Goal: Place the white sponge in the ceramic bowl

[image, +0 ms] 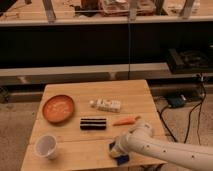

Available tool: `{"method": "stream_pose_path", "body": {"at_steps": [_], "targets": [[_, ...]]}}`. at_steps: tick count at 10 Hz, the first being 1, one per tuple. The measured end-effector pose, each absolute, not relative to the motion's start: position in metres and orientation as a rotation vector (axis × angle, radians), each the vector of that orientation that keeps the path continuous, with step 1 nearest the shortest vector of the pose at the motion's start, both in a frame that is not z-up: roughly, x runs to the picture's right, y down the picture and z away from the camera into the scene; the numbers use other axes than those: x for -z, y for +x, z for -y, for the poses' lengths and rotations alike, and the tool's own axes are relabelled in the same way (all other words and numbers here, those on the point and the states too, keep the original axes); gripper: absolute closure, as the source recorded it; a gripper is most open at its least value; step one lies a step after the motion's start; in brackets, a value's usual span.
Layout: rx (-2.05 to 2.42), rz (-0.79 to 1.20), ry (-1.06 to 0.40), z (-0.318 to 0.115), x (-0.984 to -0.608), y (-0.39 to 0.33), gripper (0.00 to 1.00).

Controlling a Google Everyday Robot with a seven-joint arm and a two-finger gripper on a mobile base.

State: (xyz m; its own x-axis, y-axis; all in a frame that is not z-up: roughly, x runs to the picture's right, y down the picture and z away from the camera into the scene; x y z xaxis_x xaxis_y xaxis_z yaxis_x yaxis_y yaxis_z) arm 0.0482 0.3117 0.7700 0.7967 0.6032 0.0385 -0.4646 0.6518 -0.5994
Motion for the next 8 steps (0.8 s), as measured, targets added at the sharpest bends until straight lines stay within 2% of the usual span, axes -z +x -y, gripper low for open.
{"method": "stream_pose_path", "body": {"at_steps": [4, 6, 8], "targets": [[-0.606, 0.248, -0.606, -0.310, -0.770, 0.048, 1.00], [-0.549, 0.287, -0.590, -0.289, -0.768, 0.038, 1.00], [-0.487, 0.342, -0.562, -0.246, -0.755, 0.025, 1.00]]}}
